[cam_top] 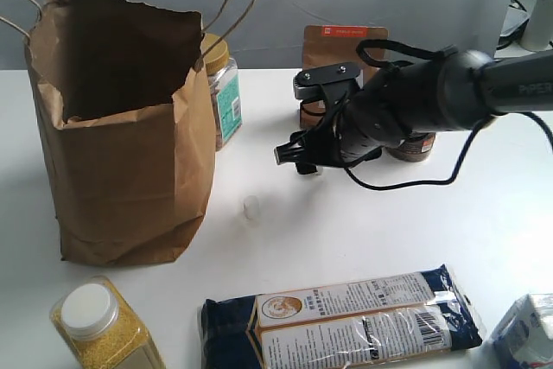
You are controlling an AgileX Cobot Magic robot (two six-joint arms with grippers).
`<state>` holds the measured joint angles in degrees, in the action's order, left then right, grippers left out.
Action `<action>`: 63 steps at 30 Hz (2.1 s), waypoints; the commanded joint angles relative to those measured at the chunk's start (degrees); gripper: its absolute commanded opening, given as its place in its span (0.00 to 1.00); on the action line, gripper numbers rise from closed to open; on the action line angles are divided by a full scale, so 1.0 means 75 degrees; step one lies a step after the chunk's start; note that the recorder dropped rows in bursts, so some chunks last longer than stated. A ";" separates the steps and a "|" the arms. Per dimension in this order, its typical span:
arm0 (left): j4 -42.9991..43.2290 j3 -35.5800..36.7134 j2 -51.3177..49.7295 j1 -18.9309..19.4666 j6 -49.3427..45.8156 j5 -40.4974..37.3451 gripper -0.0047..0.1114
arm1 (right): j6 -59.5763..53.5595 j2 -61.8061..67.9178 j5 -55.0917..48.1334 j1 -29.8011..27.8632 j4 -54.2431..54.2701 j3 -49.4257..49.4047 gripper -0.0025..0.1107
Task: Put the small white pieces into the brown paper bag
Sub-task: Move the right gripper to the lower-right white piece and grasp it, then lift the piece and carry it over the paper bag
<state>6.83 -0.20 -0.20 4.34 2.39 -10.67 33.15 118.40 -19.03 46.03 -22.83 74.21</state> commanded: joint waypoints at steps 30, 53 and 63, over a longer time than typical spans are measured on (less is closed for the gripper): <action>0.0029 0.0027 0.0027 -0.0061 0.0029 0.0022 0.04 | -0.0436 0.0712 -0.0452 -0.0291 0.0415 0.0324 0.02; 0.0029 0.0027 0.0027 -0.0061 0.0029 0.0022 0.04 | -0.0421 -0.6346 0.0951 0.1807 0.1193 -0.3658 0.02; 0.0029 0.0027 0.0027 -0.0061 0.0029 0.0022 0.04 | -0.0372 -0.5489 0.0192 0.3206 0.1101 -0.1297 0.02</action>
<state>6.83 -0.20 -0.20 4.34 2.39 -10.67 30.09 73.73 -15.35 68.88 -13.32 59.56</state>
